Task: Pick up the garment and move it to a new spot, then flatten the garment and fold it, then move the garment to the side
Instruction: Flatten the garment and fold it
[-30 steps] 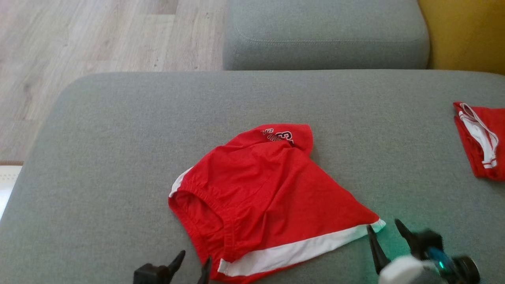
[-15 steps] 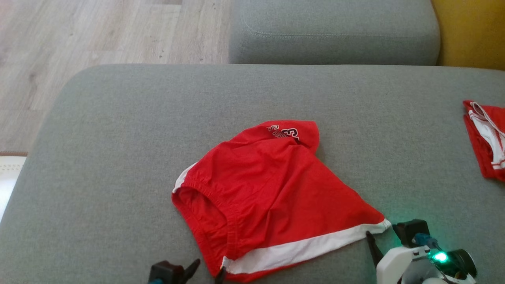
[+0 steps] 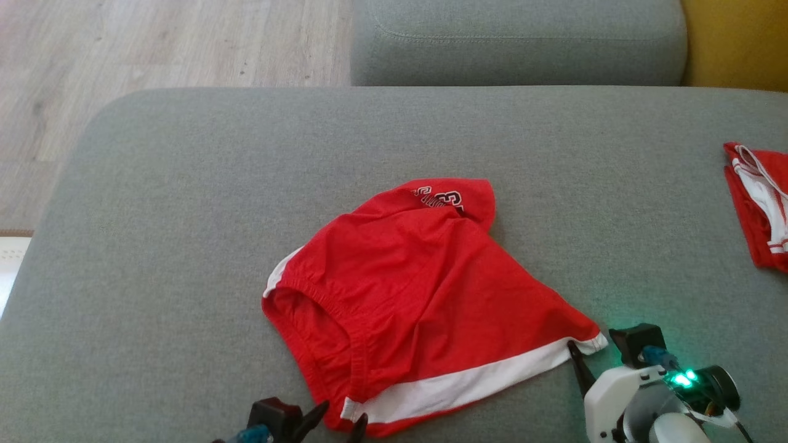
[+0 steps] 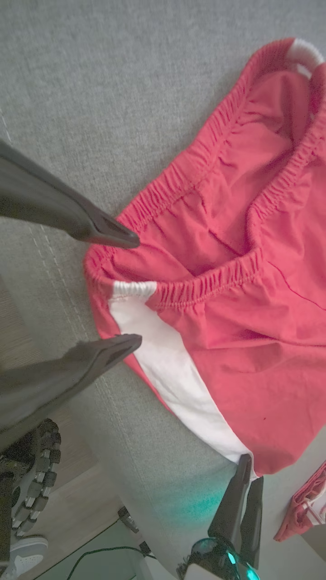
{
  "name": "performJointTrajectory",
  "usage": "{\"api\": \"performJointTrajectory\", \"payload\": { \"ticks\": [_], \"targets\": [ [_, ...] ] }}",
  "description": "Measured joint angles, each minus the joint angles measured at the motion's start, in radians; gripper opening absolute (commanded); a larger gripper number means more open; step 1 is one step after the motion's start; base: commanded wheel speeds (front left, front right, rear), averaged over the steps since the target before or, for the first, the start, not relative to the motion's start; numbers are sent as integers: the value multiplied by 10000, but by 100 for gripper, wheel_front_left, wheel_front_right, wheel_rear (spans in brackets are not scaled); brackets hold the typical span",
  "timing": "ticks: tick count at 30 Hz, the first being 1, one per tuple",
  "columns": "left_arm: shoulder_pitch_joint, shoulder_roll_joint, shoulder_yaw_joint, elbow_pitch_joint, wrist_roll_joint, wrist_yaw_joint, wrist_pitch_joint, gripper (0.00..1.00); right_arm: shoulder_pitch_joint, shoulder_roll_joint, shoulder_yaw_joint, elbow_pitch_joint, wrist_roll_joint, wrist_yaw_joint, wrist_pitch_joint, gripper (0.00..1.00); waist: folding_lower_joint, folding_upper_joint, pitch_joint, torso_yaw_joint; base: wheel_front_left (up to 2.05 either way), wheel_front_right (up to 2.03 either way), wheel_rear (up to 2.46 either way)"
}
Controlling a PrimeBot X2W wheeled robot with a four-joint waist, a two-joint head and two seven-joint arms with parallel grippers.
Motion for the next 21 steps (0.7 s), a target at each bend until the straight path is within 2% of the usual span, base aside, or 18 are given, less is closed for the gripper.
{"api": "performJointTrajectory", "payload": {
  "ticks": [13,14,15,16,17,18,19,20,21],
  "targets": [
    [-713,52,-596,934,-309,-2,-299,100,-465,-169,378,318,-48,0,-142,100,0,0,261,-121,0,0,0],
    [-764,40,-600,1007,-309,-2,-328,90,-508,-182,447,351,-46,0,-142,100,0,0,285,-130,0,0,0],
    [-802,38,-625,1112,-309,-2,-337,67,-569,-199,512,393,-42,0,-140,100,0,0,315,-138,0,0,0],
    [-836,36,-662,1227,-322,-2,-337,45,-611,-213,566,422,0,0,-127,64,0,0,344,-145,0,0,0],
    [-859,33,-673,1312,-372,-2,-339,31,-643,-211,593,466,157,0,-127,38,0,0,370,-152,0,0,0],
    [-912,33,-679,1436,-426,-2,-341,31,-679,-201,621,512,407,0,-127,38,0,0,390,-165,0,0,0],
    [-965,38,-685,1544,-424,-2,-368,16,-727,-199,706,560,589,2,-127,3,0,0,403,-182,0,0,0],
    [-1000,40,-694,1601,-428,-2,-412,0,-780,-203,840,606,677,2,-127,0,0,0,410,-191,0,0,0],
    [-1029,36,-721,1670,-464,-2,-462,0,-810,-190,909,621,784,2,-128,0,0,0,410,-198,0,0,0]
  ]
}}
